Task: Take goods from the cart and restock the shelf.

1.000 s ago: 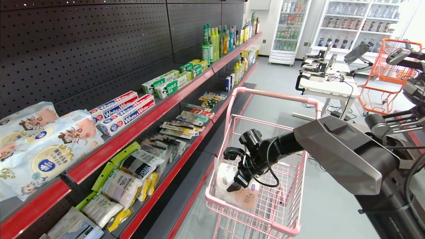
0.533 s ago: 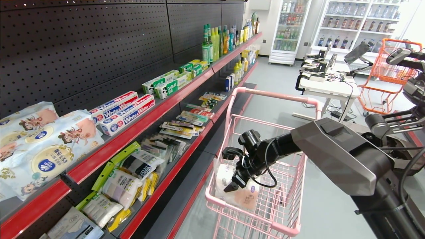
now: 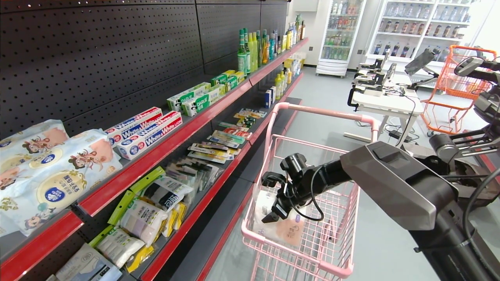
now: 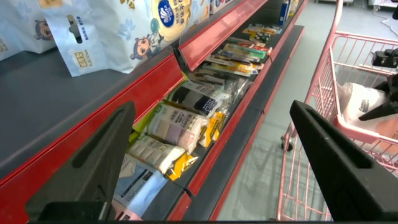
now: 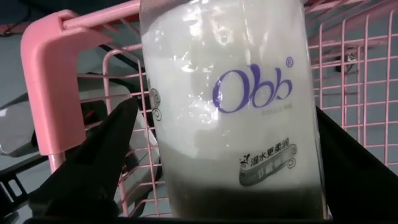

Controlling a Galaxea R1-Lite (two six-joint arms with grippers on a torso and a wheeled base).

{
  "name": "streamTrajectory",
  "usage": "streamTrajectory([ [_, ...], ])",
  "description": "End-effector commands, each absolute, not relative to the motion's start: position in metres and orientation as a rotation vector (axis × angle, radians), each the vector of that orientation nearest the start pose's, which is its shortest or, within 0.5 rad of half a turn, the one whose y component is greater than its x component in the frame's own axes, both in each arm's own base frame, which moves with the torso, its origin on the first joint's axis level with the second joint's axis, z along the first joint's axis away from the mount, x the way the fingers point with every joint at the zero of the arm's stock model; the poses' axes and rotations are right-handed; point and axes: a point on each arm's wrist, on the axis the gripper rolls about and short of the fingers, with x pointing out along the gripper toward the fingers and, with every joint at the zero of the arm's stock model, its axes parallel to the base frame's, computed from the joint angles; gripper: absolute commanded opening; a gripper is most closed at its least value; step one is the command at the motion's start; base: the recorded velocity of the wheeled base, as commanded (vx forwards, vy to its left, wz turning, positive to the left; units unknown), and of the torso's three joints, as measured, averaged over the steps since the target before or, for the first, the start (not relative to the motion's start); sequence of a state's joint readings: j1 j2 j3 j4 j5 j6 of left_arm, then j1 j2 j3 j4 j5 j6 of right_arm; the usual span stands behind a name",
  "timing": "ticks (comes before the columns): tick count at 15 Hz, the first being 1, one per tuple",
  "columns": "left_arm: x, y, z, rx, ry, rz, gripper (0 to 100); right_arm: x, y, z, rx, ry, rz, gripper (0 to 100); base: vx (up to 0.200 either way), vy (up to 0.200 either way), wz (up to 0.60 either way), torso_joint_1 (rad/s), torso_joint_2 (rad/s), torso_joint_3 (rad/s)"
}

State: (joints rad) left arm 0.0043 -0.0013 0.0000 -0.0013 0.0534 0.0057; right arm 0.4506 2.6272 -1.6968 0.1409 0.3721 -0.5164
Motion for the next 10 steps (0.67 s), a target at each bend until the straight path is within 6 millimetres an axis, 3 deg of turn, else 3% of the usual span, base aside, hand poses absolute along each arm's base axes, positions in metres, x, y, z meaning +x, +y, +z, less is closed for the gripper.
streamTrajectory([
  [1, -0.0228, 0.0011, 0.0756, 0.006, -0.001, 0.058, 100, 0.4222, 0.2136, -0.0412, -0.484, 0.895, 1.013, 100, 0.000, 0.000, 0.00, 0.000, 0.00, 0.000],
  [10, -0.0228, 0.0011, 0.0756, 0.006, -0.001, 0.057, 100, 0.4148, 0.2083, -0.0501, -0.488, 0.941, 1.017, 100, 0.000, 0.000, 0.00, 0.000, 0.00, 0.000],
])
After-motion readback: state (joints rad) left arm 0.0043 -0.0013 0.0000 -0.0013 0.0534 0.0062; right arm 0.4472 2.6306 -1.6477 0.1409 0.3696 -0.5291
